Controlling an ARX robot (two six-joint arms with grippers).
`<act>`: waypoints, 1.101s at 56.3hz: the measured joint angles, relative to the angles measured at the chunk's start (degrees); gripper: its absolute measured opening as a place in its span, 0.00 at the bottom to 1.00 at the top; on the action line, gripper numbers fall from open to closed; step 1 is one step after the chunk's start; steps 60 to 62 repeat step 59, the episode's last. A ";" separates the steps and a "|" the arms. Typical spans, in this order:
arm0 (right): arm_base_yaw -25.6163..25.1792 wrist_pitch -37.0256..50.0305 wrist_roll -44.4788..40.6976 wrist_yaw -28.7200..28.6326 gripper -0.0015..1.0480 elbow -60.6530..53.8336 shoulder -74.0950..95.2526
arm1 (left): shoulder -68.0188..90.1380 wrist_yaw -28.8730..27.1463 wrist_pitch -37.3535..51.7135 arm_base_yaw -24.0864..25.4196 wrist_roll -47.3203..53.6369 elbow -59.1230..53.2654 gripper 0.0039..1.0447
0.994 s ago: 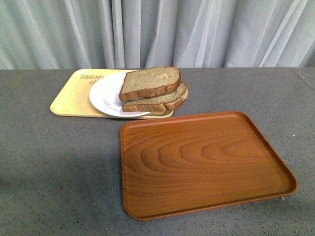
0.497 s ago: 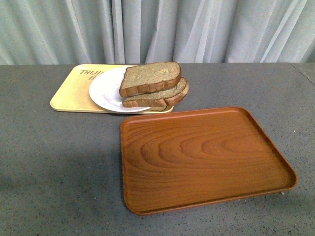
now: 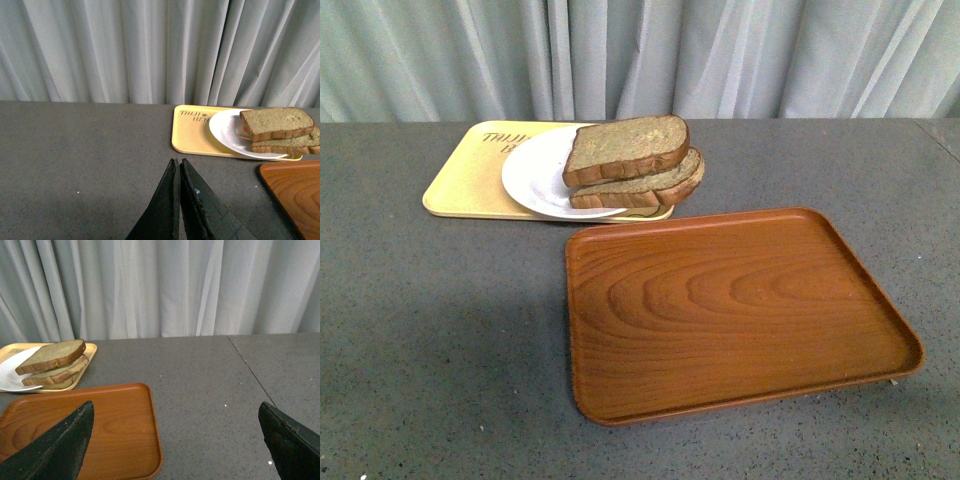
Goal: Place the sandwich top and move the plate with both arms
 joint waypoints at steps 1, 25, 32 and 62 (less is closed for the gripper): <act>-0.02 0.00 0.00 0.00 0.91 0.00 0.00 | -0.02 0.00 -0.04 0.02 0.00 0.00 0.01; -0.02 -0.02 0.00 0.02 0.91 0.00 0.02 | -0.09 0.00 -0.04 0.02 0.00 -0.02 0.53; 0.00 -0.02 0.00 0.02 0.91 0.00 0.02 | -0.09 0.02 -0.04 0.02 0.00 0.00 0.72; -0.02 -0.02 0.00 0.02 0.91 0.00 0.02 | -0.11 0.00 -0.04 0.02 0.13 0.00 0.92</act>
